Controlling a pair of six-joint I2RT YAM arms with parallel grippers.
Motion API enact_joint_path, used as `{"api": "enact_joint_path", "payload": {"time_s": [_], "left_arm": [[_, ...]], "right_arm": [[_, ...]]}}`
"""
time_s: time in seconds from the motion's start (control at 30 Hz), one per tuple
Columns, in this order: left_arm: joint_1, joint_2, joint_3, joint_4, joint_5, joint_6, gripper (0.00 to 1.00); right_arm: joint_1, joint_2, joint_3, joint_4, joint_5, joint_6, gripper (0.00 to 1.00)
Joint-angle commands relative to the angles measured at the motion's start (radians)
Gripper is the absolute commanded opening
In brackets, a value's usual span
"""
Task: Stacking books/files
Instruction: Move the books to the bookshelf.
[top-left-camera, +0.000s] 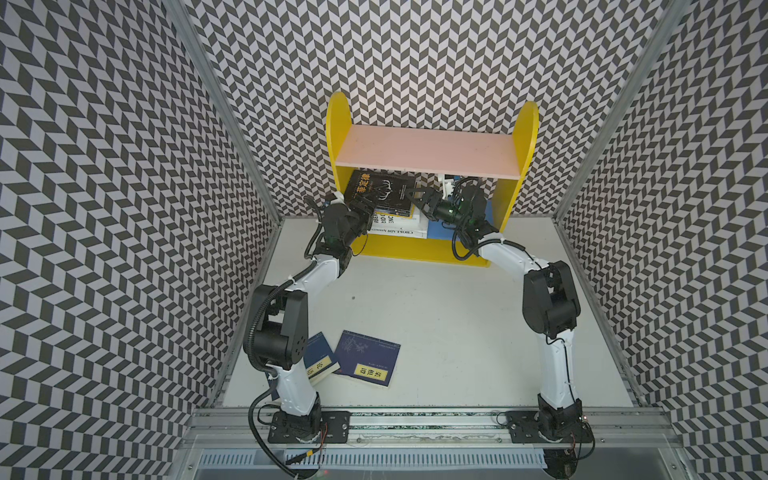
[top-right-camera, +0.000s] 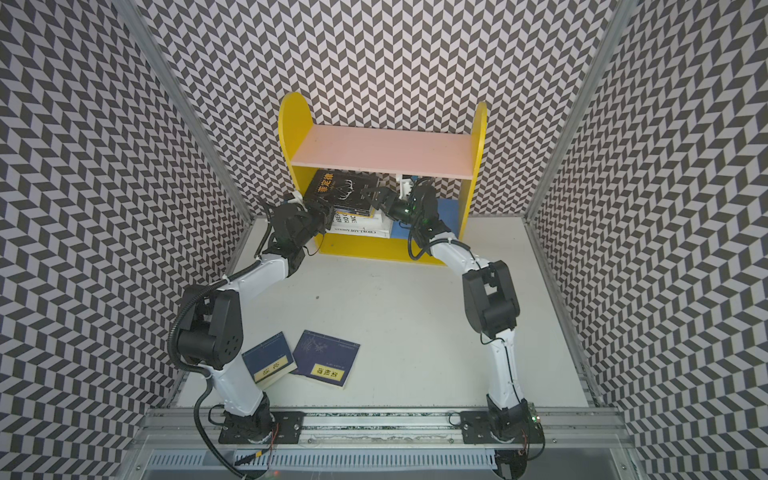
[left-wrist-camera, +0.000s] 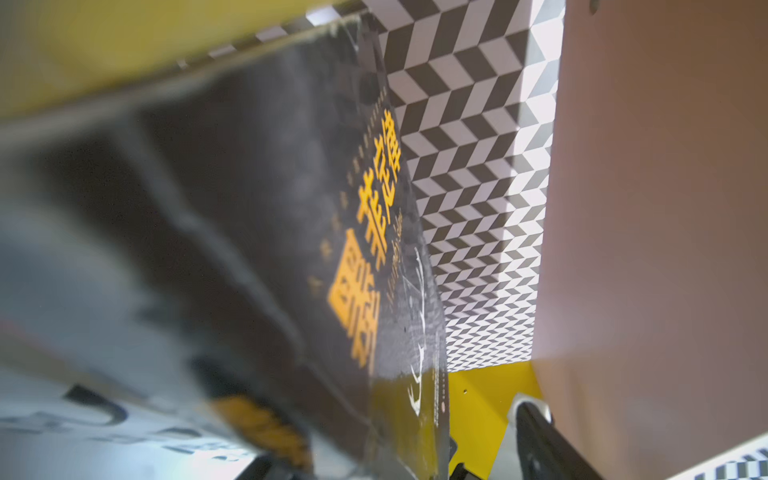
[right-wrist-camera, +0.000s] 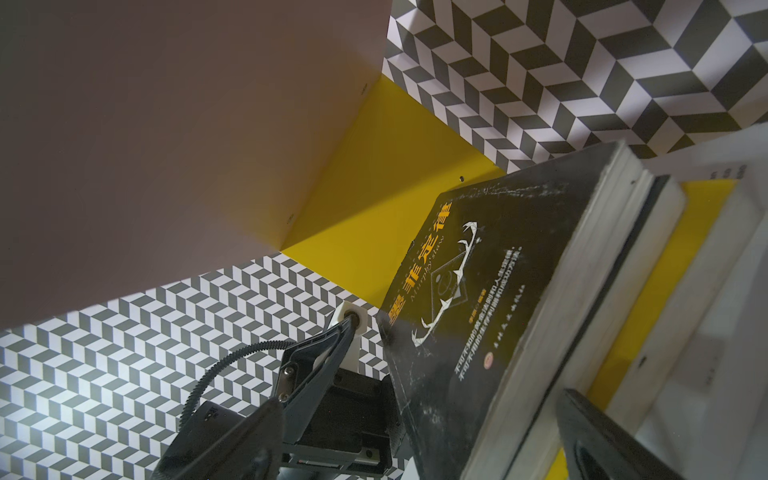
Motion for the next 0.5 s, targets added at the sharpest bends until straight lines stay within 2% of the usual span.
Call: {"api": "enact_joint_path", "payload": {"time_s": [0.0,0.13,0.33,0.47], "left_arm": [[0.006,-0.03,0.054,-0.016,0.026,0.035,0.78],[0.007,-0.031,0.072,-0.085,0.039,0.085,0.83],[0.029,0.025,0.19,-0.256,0.142,0.202,0.84],[0.066,-0.02,0.171,-0.331,0.134,0.277,0.84]], "right_arm": [[0.018,0.002,0.048,0.069,0.005,-0.011,1.0],[0.018,0.015,0.052,0.076,0.01,0.001,1.0],[0.018,0.019,0.048,0.089,0.015,0.016,0.99],[0.018,0.006,0.036,0.086,0.026,0.003,1.0]]}}
